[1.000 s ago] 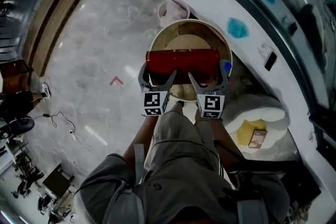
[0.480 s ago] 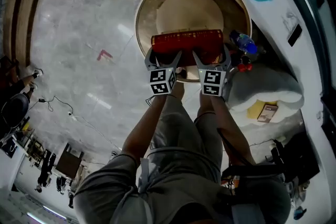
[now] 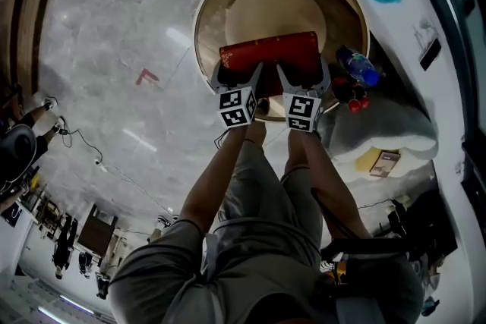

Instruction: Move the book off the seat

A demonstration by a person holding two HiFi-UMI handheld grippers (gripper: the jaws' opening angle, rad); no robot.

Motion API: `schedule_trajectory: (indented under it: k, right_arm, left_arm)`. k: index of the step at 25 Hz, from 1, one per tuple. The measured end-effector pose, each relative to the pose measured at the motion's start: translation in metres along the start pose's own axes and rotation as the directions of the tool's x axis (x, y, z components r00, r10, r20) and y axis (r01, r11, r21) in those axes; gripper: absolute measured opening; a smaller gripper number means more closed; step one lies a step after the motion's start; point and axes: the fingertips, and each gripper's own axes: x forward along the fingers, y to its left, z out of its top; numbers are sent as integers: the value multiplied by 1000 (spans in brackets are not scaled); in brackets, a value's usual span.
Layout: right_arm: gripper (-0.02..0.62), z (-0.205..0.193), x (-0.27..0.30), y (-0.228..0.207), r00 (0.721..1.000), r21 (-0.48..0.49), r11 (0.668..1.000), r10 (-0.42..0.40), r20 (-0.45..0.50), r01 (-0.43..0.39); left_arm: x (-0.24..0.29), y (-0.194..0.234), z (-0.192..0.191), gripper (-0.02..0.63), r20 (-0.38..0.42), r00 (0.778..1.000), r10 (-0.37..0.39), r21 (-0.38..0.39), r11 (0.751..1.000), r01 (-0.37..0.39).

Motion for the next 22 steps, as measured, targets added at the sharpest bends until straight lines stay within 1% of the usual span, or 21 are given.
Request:
schedule_trajectory:
  k: [2, 4, 6, 7, 10, 14, 17, 19, 20, 22]
  right_arm:
    - [491, 0, 0, 2, 1000, 4, 1000, -6, 0, 6]
    - [491, 0, -2, 3, 1000, -2, 1000, -2, 2, 2]
    - [491, 5, -5, 0, 1000, 5, 1000, -2, 17, 2]
    - [491, 10, -7, -1, 999, 13, 1000, -4, 33, 3]
    - [491, 31, -13, 0, 996, 8, 1000, 7, 87, -8]
    - [491, 71, -31, 8, 988, -18, 999, 29, 149, -27]
    - [491, 116, -58, 10, 979, -17, 999, 43, 200, -40]
    - [491, 162, -76, 5, 961, 0, 999, 39, 273, -40]
    - [491, 193, -85, 0, 945, 11, 999, 33, 326, -39]
    - [491, 261, -113, -13, 901, 28, 999, 18, 433, -34]
  left_arm:
    - [-2, 3, 1, 477, 23, 1000, 15, 20, 1000, -16]
    - [-9, 10, 5, 476, 61, 996, 68, 42, 997, -71]
    - [-19, 18, 13, 476, 106, 986, 129, 39, 990, -133]
    - [-23, 22, 17, 476, 122, 982, 144, 38, 988, -150]
    - [-34, 26, 34, 476, 173, 974, 146, 73, 984, -160]
    - [-65, 10, 82, 476, 279, 953, 116, 154, 974, -164]
    - [-101, -15, 120, 476, 344, 934, 96, 190, 967, -170]
    - [-124, -30, 154, 476, 395, 915, 82, 202, 964, -174]
    - [-134, -37, 177, 476, 425, 902, 73, 205, 963, -175]
    - [-159, -53, 229, 476, 483, 874, 58, 200, 964, -174]
